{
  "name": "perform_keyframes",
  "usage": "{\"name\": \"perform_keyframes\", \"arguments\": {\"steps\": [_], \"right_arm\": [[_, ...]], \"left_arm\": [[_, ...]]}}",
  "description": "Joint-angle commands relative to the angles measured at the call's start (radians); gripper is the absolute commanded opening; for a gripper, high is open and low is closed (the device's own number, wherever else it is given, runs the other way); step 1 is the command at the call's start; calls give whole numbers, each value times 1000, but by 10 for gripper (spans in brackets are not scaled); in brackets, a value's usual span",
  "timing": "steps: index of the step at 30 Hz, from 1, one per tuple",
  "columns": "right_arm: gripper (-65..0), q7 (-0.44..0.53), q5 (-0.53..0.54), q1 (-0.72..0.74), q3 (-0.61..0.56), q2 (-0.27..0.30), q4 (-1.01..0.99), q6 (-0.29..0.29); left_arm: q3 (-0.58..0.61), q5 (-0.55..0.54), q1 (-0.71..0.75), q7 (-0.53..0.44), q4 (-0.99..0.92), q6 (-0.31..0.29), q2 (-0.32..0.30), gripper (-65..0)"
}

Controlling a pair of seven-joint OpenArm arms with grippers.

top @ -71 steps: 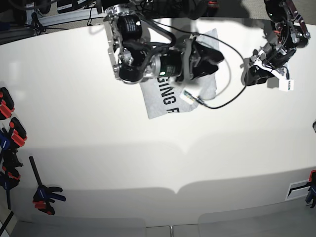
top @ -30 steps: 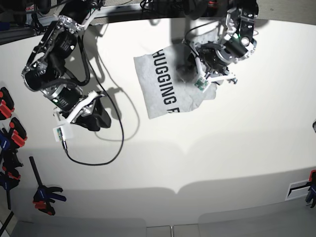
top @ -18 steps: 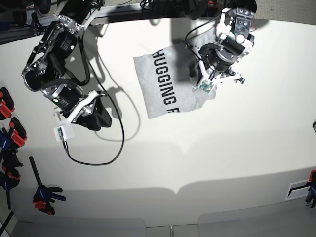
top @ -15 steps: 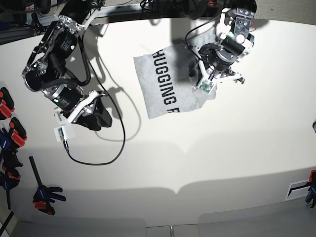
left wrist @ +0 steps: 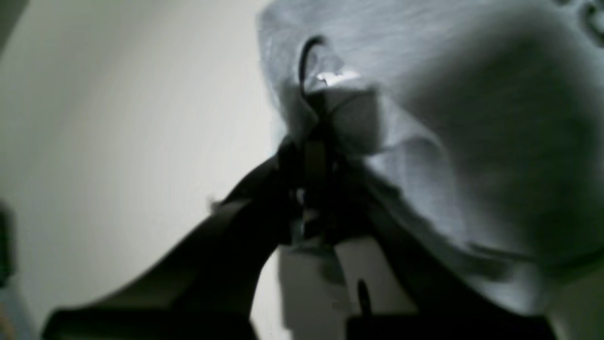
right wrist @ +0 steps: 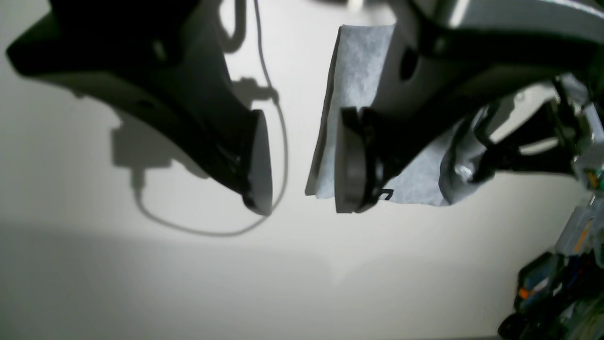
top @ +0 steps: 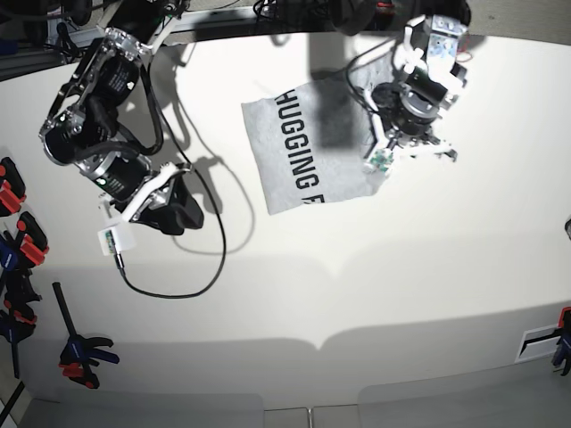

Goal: Fold the T-shirt properly
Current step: 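Release the shirt and reposition the left gripper over its edge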

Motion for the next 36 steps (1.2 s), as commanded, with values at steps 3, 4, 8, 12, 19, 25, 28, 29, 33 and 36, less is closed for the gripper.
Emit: {"name": "perform_keyframes", "arguments": {"steps": [3, 4, 8, 12, 19, 25, 28, 29, 33, 36], "right_arm": [[-438, 12, 24, 16, 0, 6, 18, -3], [-438, 11, 24, 16, -1, 6, 18, -3], [-438, 11, 24, 16, 0, 6, 17, -3], [-438, 7, 24, 16, -1, 6, 18, -3], [-438, -8, 47, 16, -1, 6, 18, -3], [-438, -13, 50, 16, -1, 6, 17, -2], [-438, -11, 50, 16, -1, 6, 17, -2], [-438, -10, 50, 16, -1, 6, 17, -2], [-438, 7, 56, 16, -3, 5, 17, -2], [-438, 54, 60, 16, -19, -2, 11, -1]], "left_arm": [[-2, 31, -20, -24, 22, 81, -46, -650], [-2, 32, -22, -24, 22, 98, -62, -650], [-2, 29, -22, -26, 22, 131, -122, -650], [-2, 29, -22, -27, 22, 138, -166, -650], [-2, 29, -22, -53, 22, 138, -182, -621], [-2, 60, -22, -124, 22, 139, -182, -417], [-2, 82, -22, -130, 22, 161, -182, -418], [-2, 82, -21, -130, 22, 182, -182, -418], [-1, 50, -22, -94, 22, 269, -182, -418], [-1, -117, -18, -44, 22, 287, -182, -418]]}}
